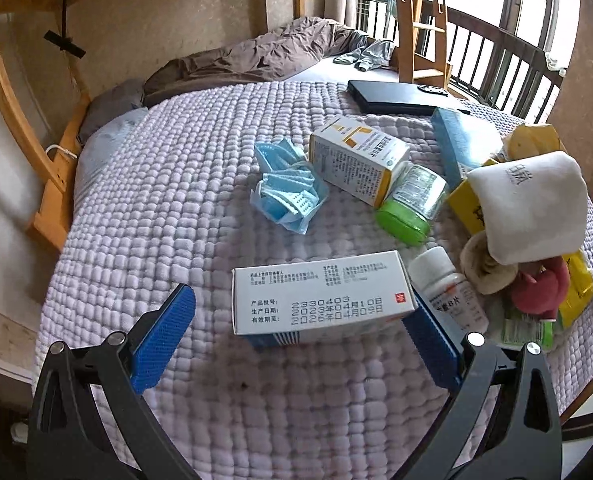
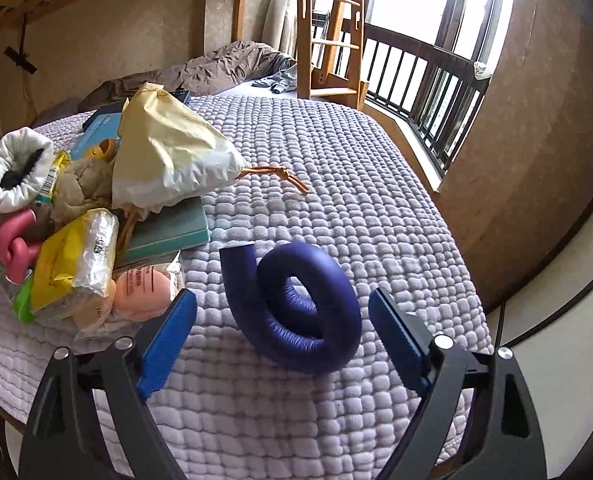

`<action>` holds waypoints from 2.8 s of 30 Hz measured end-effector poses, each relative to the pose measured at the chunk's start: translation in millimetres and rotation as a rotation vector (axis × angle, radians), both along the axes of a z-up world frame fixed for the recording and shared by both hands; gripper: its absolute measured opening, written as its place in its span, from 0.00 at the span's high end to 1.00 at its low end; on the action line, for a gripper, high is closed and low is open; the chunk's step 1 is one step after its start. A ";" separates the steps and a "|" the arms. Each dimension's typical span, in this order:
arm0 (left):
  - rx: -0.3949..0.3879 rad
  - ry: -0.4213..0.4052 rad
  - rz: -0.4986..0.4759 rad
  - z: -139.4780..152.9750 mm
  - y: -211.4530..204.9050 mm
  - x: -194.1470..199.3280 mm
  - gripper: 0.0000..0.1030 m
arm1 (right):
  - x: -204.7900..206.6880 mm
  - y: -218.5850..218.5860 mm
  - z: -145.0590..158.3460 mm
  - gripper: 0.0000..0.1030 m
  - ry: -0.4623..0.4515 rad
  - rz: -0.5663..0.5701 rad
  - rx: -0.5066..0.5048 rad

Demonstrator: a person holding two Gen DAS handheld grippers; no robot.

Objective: Collect trash
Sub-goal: 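Grasp the white medicine box with the left tool while the right tool grasps the blue coiled hose, then carry the white box and blue hose over the white bin with both tools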

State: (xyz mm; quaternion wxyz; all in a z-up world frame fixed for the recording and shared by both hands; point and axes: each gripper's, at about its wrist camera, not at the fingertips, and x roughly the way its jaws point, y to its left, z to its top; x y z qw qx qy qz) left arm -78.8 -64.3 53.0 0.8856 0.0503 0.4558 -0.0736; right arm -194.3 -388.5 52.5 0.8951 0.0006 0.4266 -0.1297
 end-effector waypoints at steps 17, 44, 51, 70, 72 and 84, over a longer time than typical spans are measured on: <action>-0.062 0.034 -0.023 -1.0 1.1 -2.4 0.24 | 3.3 -26.0 3.2 0.37 -0.017 -0.015 0.121; -0.062 0.011 -0.015 23.0 10.0 -19.7 0.25 | -15.7 3.2 41.8 0.37 -0.062 0.086 0.224; -0.068 0.023 -0.017 25.1 13.0 -30.0 0.25 | -23.8 13.7 44.4 0.37 -0.046 0.115 0.239; -0.096 0.037 -0.050 34.4 16.1 -63.9 0.25 | -47.6 44.8 47.0 0.37 -0.024 0.189 0.290; -0.099 0.039 -0.059 35.4 15.8 -68.1 0.25 | -50.8 47.8 46.9 0.36 -0.020 0.197 0.295; -0.118 0.058 -0.099 39.6 13.7 -90.4 0.25 | -67.2 64.2 43.5 0.36 0.002 0.226 0.333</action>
